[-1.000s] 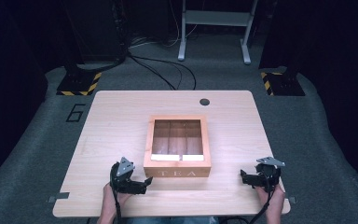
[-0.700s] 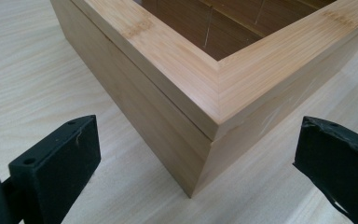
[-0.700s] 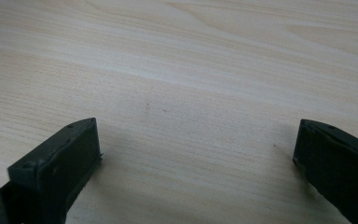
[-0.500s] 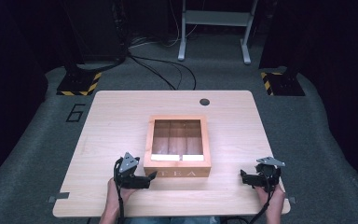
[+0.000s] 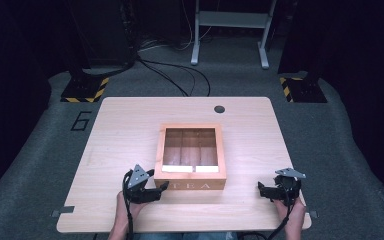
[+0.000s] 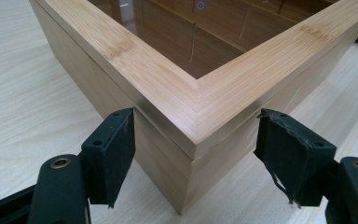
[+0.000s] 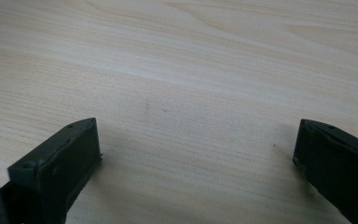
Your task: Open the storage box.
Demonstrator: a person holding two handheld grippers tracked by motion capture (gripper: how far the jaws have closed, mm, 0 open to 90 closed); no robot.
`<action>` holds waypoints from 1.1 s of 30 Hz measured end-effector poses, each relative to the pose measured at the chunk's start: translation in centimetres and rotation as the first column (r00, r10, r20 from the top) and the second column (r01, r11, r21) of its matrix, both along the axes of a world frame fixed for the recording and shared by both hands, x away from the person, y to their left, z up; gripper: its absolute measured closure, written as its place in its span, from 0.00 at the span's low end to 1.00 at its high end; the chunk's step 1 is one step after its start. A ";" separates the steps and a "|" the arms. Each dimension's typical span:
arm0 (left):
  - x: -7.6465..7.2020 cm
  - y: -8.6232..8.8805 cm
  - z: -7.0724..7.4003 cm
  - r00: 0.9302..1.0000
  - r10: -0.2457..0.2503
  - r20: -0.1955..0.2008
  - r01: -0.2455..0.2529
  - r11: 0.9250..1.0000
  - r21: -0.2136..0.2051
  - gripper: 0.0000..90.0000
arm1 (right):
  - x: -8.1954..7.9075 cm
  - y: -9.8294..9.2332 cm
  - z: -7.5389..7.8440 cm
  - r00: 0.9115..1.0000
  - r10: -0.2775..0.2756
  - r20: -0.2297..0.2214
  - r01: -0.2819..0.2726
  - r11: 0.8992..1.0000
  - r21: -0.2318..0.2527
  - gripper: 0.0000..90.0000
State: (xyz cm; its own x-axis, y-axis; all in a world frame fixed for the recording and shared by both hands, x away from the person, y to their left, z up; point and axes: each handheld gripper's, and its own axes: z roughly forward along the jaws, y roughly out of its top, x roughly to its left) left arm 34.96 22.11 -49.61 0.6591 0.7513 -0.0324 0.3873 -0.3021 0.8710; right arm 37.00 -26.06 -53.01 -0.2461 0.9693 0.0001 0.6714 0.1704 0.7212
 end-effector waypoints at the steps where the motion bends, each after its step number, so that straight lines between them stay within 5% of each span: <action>1: -0.1 0.0 0.0 1.000 0.003 0.001 -0.003 1.000 -0.007 0.32 | 0.0 0.0 0.0 1.000 -0.001 0.000 0.001 1.000 0.000 0.00; 33: -0.5 -0.2 0.6 0.997 0.036 0.075 -0.036 0.999 -0.006 0.35 | 0.0 0.0 0.0 1.000 0.000 -0.002 0.000 1.000 -0.002 0.00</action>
State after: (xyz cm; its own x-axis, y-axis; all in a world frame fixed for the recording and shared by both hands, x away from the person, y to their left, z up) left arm 34.43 21.89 -49.02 0.6323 0.7746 0.0125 0.3311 -0.2848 0.8996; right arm 36.99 -26.04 -53.00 -0.2464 0.9692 -0.0012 0.6726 0.1719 0.7197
